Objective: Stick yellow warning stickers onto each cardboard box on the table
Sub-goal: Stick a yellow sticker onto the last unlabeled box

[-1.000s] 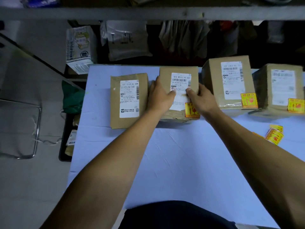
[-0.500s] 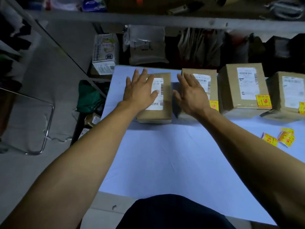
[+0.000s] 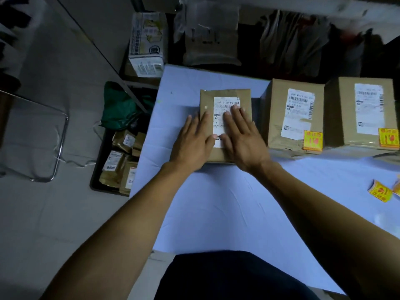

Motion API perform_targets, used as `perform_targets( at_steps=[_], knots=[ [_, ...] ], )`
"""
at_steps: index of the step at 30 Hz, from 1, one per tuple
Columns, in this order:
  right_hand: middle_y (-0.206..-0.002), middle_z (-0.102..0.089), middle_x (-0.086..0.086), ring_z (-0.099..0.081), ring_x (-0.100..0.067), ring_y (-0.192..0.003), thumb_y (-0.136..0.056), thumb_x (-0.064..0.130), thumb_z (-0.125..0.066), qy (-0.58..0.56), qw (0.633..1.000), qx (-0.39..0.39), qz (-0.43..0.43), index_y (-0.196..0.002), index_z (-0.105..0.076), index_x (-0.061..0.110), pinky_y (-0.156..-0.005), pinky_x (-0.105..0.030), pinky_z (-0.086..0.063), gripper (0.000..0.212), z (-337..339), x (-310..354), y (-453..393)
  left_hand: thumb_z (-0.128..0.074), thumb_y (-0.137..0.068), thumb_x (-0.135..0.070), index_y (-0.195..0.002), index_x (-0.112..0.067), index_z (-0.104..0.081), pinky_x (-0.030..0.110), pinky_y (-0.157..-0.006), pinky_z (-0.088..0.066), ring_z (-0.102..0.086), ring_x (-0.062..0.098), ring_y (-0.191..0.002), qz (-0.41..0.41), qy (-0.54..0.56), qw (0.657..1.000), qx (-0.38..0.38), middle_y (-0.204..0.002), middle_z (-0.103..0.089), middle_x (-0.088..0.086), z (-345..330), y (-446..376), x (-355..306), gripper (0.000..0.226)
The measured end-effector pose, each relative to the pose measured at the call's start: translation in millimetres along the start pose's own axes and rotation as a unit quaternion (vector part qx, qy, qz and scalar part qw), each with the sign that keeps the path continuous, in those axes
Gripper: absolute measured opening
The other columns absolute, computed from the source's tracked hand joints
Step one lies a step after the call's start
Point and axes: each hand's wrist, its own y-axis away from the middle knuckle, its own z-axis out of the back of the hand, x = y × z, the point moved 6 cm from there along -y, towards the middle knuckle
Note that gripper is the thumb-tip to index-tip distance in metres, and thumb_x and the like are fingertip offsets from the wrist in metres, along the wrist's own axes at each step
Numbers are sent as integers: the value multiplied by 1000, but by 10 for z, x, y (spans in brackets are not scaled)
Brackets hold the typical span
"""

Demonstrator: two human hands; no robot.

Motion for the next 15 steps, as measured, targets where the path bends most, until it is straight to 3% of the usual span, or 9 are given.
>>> perform_targets(
  at_steps=[5,7,9,10,11,13,15],
  knots=[
    [-163,-17,-21,-13,-37,-153,-103,31,-48,-25,999,-32,12,-154,-30,4,-120,-53,-23,60,-43,42,112,-49,-99,-36,-157,-17,-19,40,-117,-27,-24,30,-149,-8,83,995,-57,-163,-25,12,-75,154,56,68],
    [-164,-14,-20,-11,-32,-154,-100,28,-56,-125,989,-76,-30,-155,-28,6,-125,-36,-12,66,20,-20,97,-56,-94,-37,-157,-25,-23,33,-116,-30,-30,18,-146,30,199,978,-53,-161,-32,3,-84,86,105,72],
    [-166,-12,-11,-9,-19,-154,-97,31,-60,-242,956,-106,-126,-158,-20,14,-118,-12,-7,75,38,-153,93,-63,-87,-40,-154,-34,-26,32,-111,-39,-47,10,-135,111,372,921,-31,-151,-47,-8,-116,19,164,77],
    [-166,-16,-6,-15,-14,-153,-96,32,-60,-303,931,-104,-177,-159,-17,17,-114,-8,-11,78,-4,-226,96,-67,-84,-38,-153,-34,-31,35,-109,-44,-55,9,-128,151,450,880,-26,-144,-55,-9,-153,-2,188,78],
    [-164,-25,-3,-28,-11,-148,-95,30,-60,-372,896,-94,-224,-159,-15,18,-112,-8,-20,79,-65,-286,103,-69,-82,-36,-150,-32,-37,39,-105,-48,-61,10,-121,181,506,843,-24,-137,-61,-8,-200,-23,208,75],
    [-151,-48,3,-50,-8,-130,-96,29,-59,-486,823,-53,-290,-157,-24,20,-109,-19,-37,71,-204,-357,116,-67,-82,-35,-144,-32,-46,43,-100,-53,-67,12,-112,205,551,809,-16,-127,-68,-8,-279,-40,204,66],
    [-131,-65,10,-62,-6,-118,-96,31,-56,-514,804,-21,-298,-145,-44,26,-110,-34,-44,50,-265,-385,119,-64,-82,-38,-142,-36,-47,38,-95,-55,-68,10,-108,212,558,802,-8,-123,-69,-11,-310,-22,168,62]
  ],
)
